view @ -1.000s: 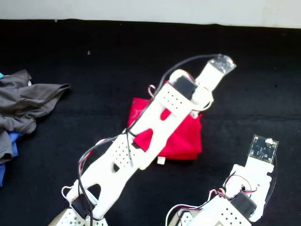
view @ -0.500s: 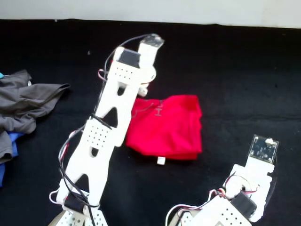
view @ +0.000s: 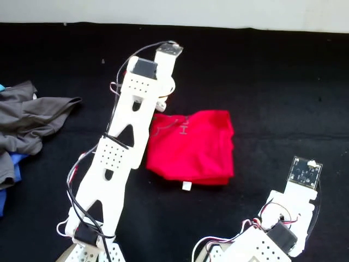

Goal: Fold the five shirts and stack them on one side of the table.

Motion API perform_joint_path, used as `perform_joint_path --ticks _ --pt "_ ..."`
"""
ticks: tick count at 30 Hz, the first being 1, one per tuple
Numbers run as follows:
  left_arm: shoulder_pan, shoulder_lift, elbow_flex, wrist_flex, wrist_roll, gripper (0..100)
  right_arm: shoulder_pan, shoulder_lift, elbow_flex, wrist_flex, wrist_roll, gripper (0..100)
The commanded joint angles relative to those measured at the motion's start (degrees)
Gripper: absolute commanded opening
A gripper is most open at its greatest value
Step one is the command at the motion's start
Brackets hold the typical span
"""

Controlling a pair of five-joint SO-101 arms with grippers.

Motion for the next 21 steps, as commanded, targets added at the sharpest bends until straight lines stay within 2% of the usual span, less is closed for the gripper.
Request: perform_joint_path --ticks 1,9,17,21 --pt "1.1 -6.6 4.1 0.7 0.4 1 -0.2 -0.6 8.2 0.1 0.4 0.6" --pt "5.7 -20.5 23.8 0.6 0.3 1 -0.2 -0.6 8.2 0.1 0.4 0.6" --pt "5.1 -14.9 24.3 -5.5 0.3 1 -0.2 -0.6 8.2 0.1 0.4 0.6" --pt "2.5 -13.2 24.2 -8.0 0.3 1 -0.2 -0.6 8.2 0.1 0.4 0.6"
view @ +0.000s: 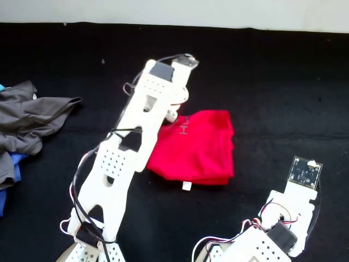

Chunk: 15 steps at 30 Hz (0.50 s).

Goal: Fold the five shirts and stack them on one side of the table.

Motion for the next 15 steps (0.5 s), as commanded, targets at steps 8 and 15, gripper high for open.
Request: perform_joint_path --ticks 8,15 --pt "-6.9 3.5 -0.3 -2.8 0.1 1 -0.2 -0.6 8.2 0.1 0.4 0.6" --pt "-7.8 -1.8 -0.4 -0.9 0.4 1 -0.2 -0.6 8.2 0.2 0.4 0.6"
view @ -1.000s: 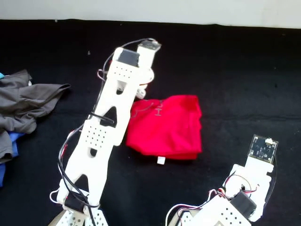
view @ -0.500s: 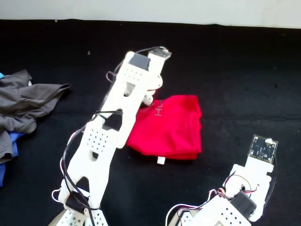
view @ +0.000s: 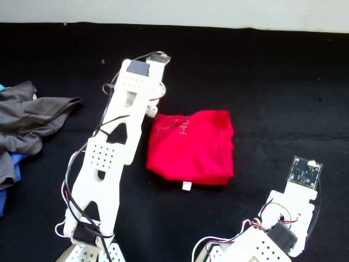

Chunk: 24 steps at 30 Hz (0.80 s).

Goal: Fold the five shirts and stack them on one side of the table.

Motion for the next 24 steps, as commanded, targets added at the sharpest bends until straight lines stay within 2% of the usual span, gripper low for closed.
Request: perform_joint_path --ticks 1,6,13,24 --pt "0.8 -7.4 -0.4 2.1 0.4 1 -0.2 -0.6 8.2 0.2 0.4 0.6" --pt "5.8 -10.7 0.0 5.7 0.4 1 -0.2 -0.6 8.2 0.2 0.4 0.6" --pt "10.2 -9.4 0.0 3.4 0.3 1 -0.2 -0.6 8.2 0.2 0.4 0.6" --pt "2.6 -1.5 -0.3 -2.3 0.1 1 -0.2 -0.6 8.2 0.3 0.4 0.6"
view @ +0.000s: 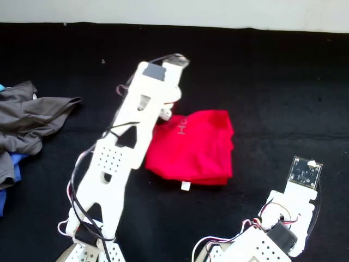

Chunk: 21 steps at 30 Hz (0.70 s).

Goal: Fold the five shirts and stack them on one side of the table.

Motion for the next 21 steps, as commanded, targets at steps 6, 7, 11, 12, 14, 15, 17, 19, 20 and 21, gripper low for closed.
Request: perform_joint_path --ticks 6,7,11,12,14,15,17,19,20,21 --pt "-4.5 -0.9 -0.7 -0.7 0.3 1 -0.2 -0.6 8.2 0.3 0.4 0.6" --pt "-4.7 -0.9 -0.7 -0.6 0.3 1 -0.2 -0.8 8.2 0.3 0.4 0.6" --pt "-3.6 -1.1 -0.7 -0.6 0.3 1 -0.6 -0.8 4.0 2.6 0.5 0.6" --pt "-3.3 -1.2 -0.7 -0.6 0.3 1 -1.7 -0.6 0.8 4.1 0.5 0.6" --pt "-2.7 -2.6 -0.7 -0.4 0.3 1 -5.8 -0.6 -5.5 7.9 0.5 0.6" --pt "-2.5 -3.7 -0.7 0.4 0.3 1 -8.4 -0.5 -8.5 9.5 0.5 0.6" --pt "-2.2 -6.8 -0.7 2.1 0.4 1 -12.8 -0.5 -12.5 10.4 0.5 0.6" --pt "-2.2 -10.5 -0.7 4.8 0.4 1 -16.0 -0.4 -14.4 10.4 0.6 0.6" --pt "-2.2 -12.4 -0.7 6.4 0.4 1 -17.3 -0.4 -15.1 10.2 0.6 0.6" --pt "-2.2 -14.2 -0.7 8.1 0.4 1 -18.5 -0.1 -15.8 10.2 0.6 0.6"
